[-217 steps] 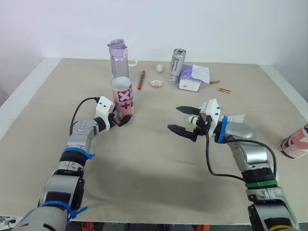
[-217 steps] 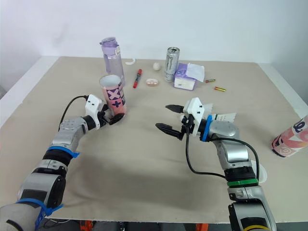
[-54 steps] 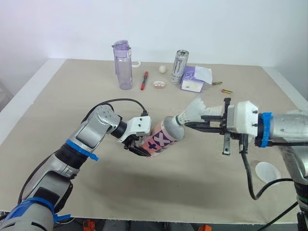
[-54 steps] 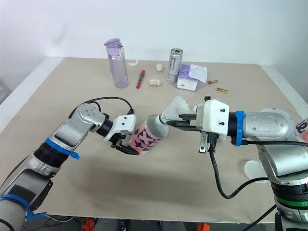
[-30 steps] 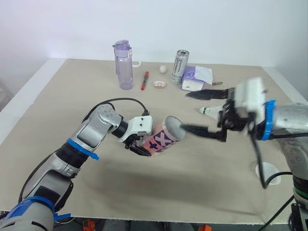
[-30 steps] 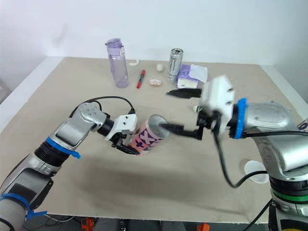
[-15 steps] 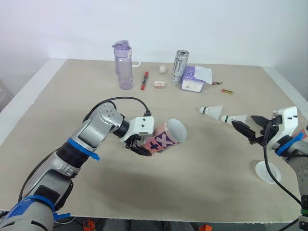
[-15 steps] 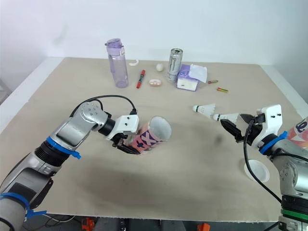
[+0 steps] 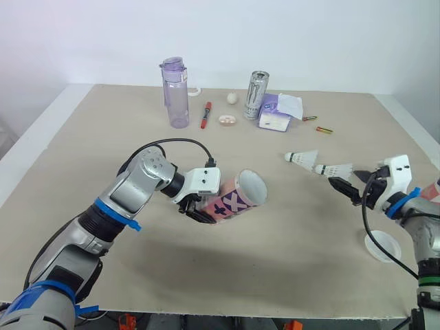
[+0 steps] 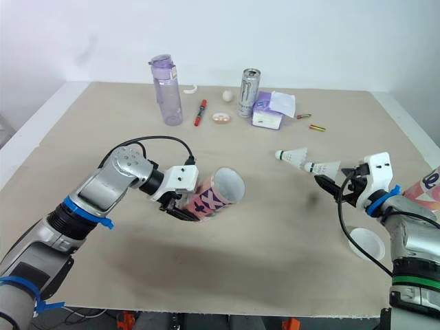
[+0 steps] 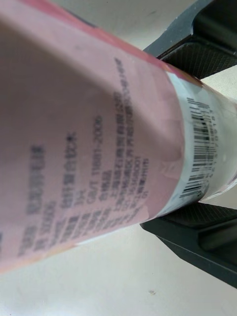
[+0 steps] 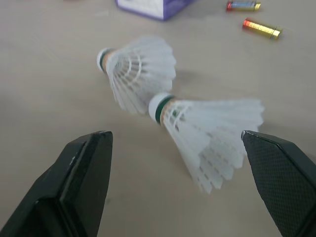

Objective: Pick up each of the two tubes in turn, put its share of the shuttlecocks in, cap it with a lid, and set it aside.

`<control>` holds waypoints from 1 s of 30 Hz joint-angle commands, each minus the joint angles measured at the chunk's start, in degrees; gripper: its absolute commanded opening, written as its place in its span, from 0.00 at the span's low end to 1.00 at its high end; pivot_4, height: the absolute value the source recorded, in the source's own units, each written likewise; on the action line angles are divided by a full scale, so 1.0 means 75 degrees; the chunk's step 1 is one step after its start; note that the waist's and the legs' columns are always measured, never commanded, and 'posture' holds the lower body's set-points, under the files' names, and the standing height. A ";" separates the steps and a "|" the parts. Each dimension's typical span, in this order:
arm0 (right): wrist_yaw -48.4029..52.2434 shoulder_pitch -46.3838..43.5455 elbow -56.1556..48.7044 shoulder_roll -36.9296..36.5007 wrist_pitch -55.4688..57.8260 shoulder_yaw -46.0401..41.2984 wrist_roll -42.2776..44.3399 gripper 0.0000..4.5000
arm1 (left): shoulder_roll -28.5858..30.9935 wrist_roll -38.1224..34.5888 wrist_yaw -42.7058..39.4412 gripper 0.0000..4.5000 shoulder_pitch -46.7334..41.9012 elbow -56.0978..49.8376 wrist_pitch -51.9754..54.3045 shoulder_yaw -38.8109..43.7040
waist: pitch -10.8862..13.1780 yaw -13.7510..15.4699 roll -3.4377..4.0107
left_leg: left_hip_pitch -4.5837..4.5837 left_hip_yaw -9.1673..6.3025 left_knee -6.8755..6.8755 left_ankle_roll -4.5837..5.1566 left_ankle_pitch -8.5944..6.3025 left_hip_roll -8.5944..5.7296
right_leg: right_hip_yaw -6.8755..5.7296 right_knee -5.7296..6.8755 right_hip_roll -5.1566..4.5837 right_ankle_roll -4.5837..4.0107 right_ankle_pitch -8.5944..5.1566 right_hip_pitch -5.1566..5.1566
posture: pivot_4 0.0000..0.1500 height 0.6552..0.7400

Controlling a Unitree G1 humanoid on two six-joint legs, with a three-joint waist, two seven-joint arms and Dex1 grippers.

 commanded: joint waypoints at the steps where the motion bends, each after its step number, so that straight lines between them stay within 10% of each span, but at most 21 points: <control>1: 0.0459 -0.0651 0.0768 -0.0069 -0.0398 0.0176 -0.0174 0.99 | 0.0142 -0.0028 0.0015 0.65 0.0101 -0.0228 0.0119 0.0023 | 0.0000 -0.0004 0.0000 | 0.0001 0.0002 0.0000 0.0000 0.0000 0.0001 | 0.0001 0.0000 0.0001 0.0000 0.0000 0.0000 | 1.00 1.00; 14: 0.1234 -0.1699 0.1851 0.0206 -0.0604 0.0694 -0.0372 0.99 | 0.0285 -0.0066 0.0147 0.65 0.0274 -0.0481 0.0268 0.0052 | 0.0000 -0.0114 0.0000 | 0.0008 0.0006 -0.0003 0.0000 0.0000 -0.0001 | 0.0008 0.0000 -0.0001 0.0002 0.0004 0.0004 | 1.00 1.00; 25: 0.1171 -0.2127 0.2739 0.0214 -0.0772 0.0712 -0.0611 0.05 | 0.0368 -0.0105 0.0295 0.65 0.0442 -0.0733 0.0453 0.0083 | 0.0000 -0.0153 0.0001 | 0.0008 0.0005 -0.0007 0.0000 0.0000 -0.0004 | 0.0007 0.0000 -0.0003 0.0024 0.0024 0.0004 | 1.00 1.00; 30: 0.1077 -0.1965 0.2462 0.0143 -0.0803 0.0579 -0.0566 0.02 | 0.0290 -0.0094 0.0327 0.65 0.0375 -0.0586 0.0365 0.0028 | 0.0000 -0.0162 0.0001 | 0.0011 0.0004 -0.0008 0.0000 0.0000 -0.0004 | 0.0007 0.0000 -0.0002 0.0027 0.0023 0.0005 | 1.00 1.00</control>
